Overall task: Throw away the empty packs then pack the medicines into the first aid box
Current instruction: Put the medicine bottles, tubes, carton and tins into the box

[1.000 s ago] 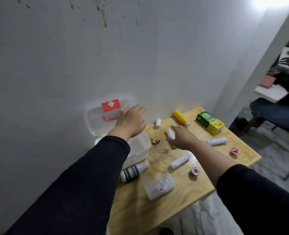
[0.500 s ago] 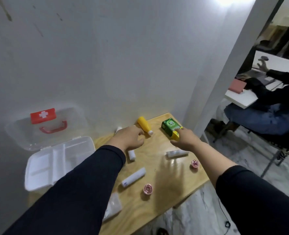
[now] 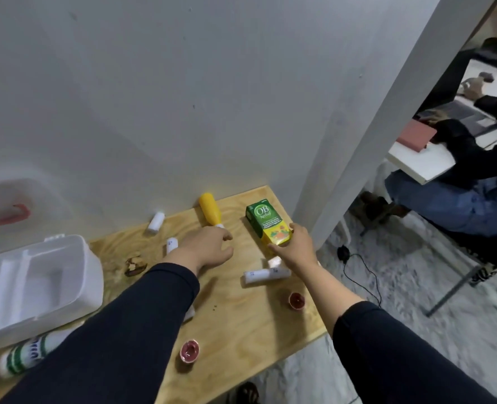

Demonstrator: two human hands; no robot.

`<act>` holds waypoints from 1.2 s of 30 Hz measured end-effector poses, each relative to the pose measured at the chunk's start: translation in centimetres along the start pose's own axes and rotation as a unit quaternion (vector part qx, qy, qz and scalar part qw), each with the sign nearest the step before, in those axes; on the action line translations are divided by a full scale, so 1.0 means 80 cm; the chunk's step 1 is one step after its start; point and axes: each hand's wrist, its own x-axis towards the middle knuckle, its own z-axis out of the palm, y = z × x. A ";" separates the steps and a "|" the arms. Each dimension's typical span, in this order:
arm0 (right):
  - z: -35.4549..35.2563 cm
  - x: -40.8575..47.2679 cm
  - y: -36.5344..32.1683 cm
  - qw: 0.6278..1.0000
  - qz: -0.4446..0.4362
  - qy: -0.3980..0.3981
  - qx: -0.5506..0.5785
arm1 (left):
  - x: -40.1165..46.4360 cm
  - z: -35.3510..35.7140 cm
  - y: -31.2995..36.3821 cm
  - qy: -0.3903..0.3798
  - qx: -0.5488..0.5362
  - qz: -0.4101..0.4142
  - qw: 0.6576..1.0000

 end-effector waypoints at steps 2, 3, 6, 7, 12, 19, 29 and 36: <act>0.001 0.003 0.003 1.000 -0.001 0.001 0.004 | 0.002 -0.001 0.005 0.001 -0.003 -0.001 1.000; -0.002 0.003 0.001 1.000 -0.004 0.001 0.008 | 0.003 -0.003 0.006 0.000 -0.002 -0.003 1.000; -0.014 0.004 -0.011 0.999 -0.039 0.008 0.024 | -0.003 -0.008 0.007 0.008 -0.015 -0.007 1.000; -0.017 0.005 -0.022 0.998 -0.058 0.017 0.024 | -0.008 -0.016 0.004 0.009 -0.018 -0.012 1.000; -0.028 -0.013 -0.113 0.983 -0.183 -0.002 0.033 | -0.058 -0.060 -0.044 0.102 -0.045 -0.061 0.992; -0.024 -0.033 -0.166 0.964 -0.264 -0.021 0.010 | -0.096 -0.082 -0.083 0.130 -0.087 -0.130 0.979; 0.081 -0.130 -0.289 0.902 -0.403 -0.135 -0.075 | -0.241 -0.064 -0.232 0.170 -0.106 -0.227 0.953; 0.158 -0.162 -0.342 0.870 -0.428 -0.138 -0.202 | -0.271 -0.030 -0.328 0.144 -0.101 -0.250 0.952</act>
